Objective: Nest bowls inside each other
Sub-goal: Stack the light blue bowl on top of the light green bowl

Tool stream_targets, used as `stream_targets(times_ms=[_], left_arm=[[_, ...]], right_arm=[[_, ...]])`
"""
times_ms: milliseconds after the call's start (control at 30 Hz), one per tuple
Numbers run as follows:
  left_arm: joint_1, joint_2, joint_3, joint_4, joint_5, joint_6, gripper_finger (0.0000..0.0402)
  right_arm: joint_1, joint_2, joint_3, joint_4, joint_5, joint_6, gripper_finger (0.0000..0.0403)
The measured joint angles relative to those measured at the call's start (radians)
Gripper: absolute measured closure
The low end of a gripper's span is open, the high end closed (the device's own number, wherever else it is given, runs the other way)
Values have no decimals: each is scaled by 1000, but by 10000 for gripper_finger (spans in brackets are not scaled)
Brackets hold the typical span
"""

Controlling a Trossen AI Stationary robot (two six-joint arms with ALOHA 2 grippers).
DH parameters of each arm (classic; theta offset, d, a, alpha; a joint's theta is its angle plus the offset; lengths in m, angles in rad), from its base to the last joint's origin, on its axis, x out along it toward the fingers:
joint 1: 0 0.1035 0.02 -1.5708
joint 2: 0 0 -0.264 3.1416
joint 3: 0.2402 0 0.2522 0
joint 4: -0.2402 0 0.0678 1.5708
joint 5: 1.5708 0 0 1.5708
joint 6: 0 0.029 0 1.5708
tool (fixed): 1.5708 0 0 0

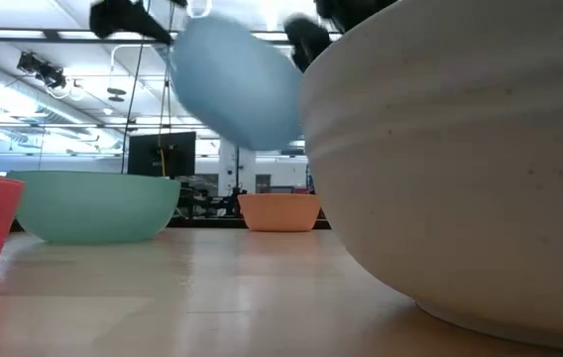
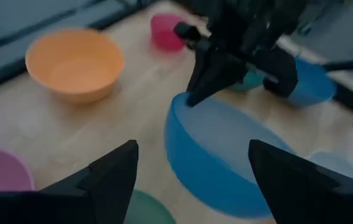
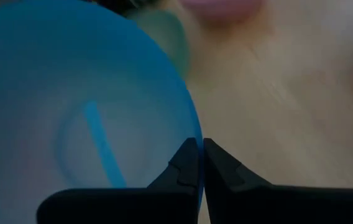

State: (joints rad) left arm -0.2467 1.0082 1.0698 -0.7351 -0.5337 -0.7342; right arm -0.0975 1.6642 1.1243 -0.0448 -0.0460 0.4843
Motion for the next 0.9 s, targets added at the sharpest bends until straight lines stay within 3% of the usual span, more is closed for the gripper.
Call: stream_targets(times_ms=[233,433,633,900], left_arm=[[-69,-106,13,23,-102,26,89],[-98,-121,13,129,-122,116,89],[-103,-125,13,240,-122,205,89],[-103,-172,15,245,-102,206,89]], right_arm=[[12,2,172,-45,42,-93,402],[2,32,250,-29,42,-139,403],[0,184,361,-25,18,-184,403],[-3,392,576,-7,26,-279,403]])
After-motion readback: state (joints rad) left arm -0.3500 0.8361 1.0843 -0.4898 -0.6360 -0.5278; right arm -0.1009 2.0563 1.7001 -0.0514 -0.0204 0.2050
